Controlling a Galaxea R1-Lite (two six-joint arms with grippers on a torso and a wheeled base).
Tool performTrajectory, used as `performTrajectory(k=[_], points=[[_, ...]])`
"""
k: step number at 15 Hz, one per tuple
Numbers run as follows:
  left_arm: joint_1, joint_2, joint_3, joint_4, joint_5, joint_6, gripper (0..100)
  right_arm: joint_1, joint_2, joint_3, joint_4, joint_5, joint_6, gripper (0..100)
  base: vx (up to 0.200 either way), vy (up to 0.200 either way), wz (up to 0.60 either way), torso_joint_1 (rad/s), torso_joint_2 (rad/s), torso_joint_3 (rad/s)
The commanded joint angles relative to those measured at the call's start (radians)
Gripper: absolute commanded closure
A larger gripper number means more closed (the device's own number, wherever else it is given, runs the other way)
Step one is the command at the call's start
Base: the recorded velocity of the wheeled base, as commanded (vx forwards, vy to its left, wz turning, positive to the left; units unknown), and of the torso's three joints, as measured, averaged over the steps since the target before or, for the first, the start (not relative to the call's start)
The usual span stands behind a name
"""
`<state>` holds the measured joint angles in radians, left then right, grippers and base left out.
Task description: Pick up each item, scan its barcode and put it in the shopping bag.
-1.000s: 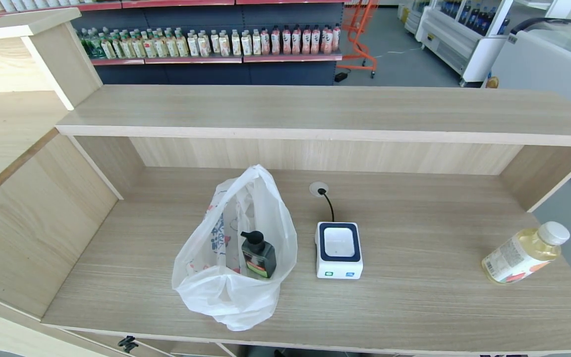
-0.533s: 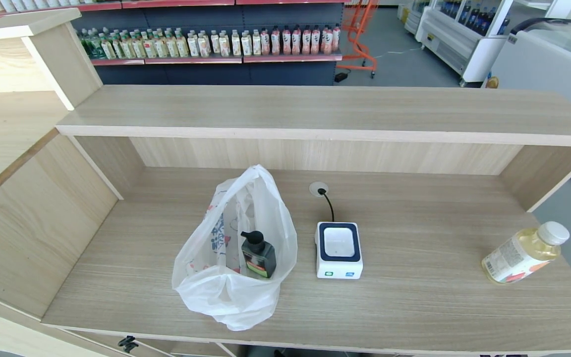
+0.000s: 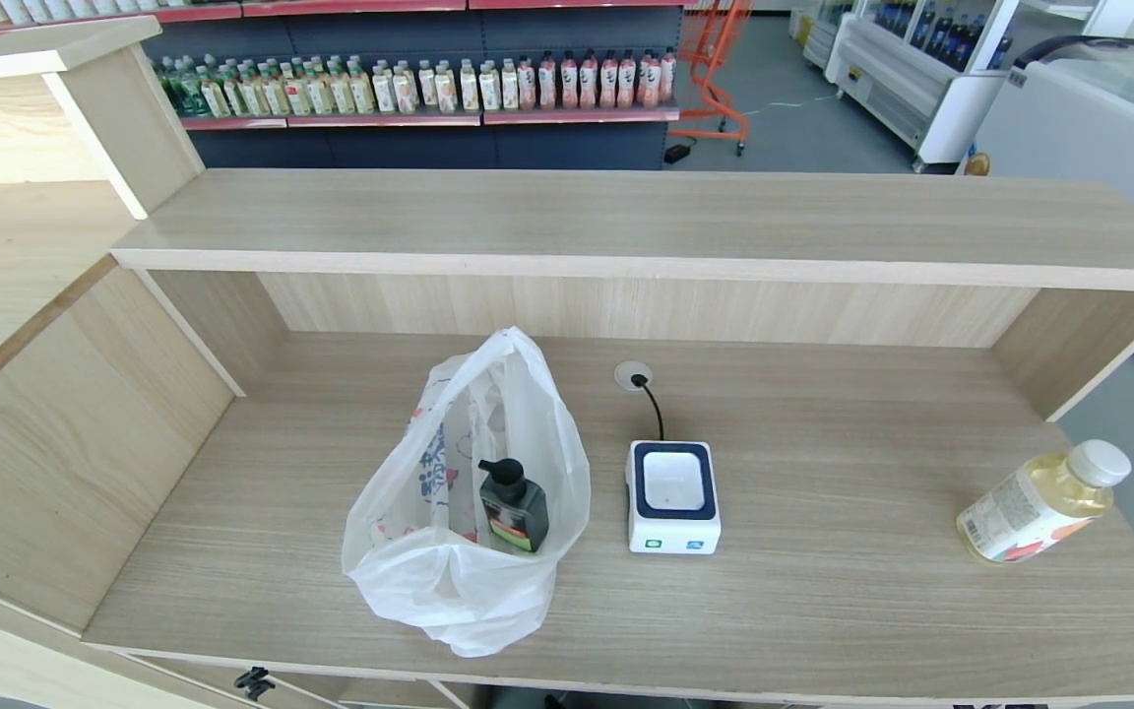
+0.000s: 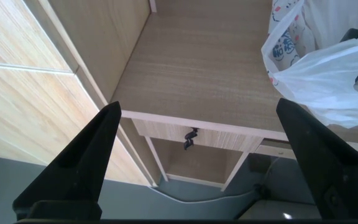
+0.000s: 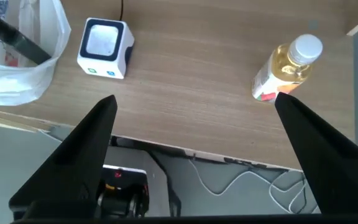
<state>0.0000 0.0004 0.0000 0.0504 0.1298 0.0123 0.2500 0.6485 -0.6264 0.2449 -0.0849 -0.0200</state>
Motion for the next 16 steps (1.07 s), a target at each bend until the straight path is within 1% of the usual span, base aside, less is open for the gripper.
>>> performTrajectory(k=[1,5,8,9,10,13,15,16], points=[[0.000,0.000,0.000,0.000,0.001,0.000,0,-0.001,0.002,-0.007,-0.010,0.043,0.011,0,0.000,0.000,0.00,0.000,0.00,0.000],[0.000,0.000,0.000,0.000,0.001,0.000,0,-0.006,0.164,-0.012,-0.170,0.051,0.045,0,0.000,0.000,0.00,0.000,0.00,0.000],[0.000,0.001,0.000,0.000,0.001,0.000,0,-0.009,0.255,0.016,-0.329,0.154,0.052,0,0.000,0.000,0.00,0.000,0.00,0.000],[0.000,0.000,0.000,0.000,0.001,0.001,0,-0.009,0.276,0.030,-0.384,0.155,0.049,0,0.000,0.000,0.00,0.000,0.00,0.000],[0.000,0.001,0.000,0.000,0.001,0.001,0,-0.009,0.281,0.031,-0.397,0.155,0.048,0,0.000,0.000,0.00,0.000,0.00,0.000],[0.000,0.000,0.000,0.000,0.001,0.001,0,-0.015,0.295,0.027,-0.403,0.151,0.049,0,-0.200,0.000,0.00,0.001,0.01,0.001],[0.000,0.000,0.000,0.000,0.001,0.001,0,-0.041,0.303,0.030,-0.403,0.152,0.048,0,-0.200,0.000,0.00,0.010,0.01,0.000],[0.000,0.001,0.000,0.000,0.001,0.000,0,-0.048,0.306,0.031,-0.403,0.151,0.048,0,0.000,0.000,0.00,0.000,0.00,0.000]])
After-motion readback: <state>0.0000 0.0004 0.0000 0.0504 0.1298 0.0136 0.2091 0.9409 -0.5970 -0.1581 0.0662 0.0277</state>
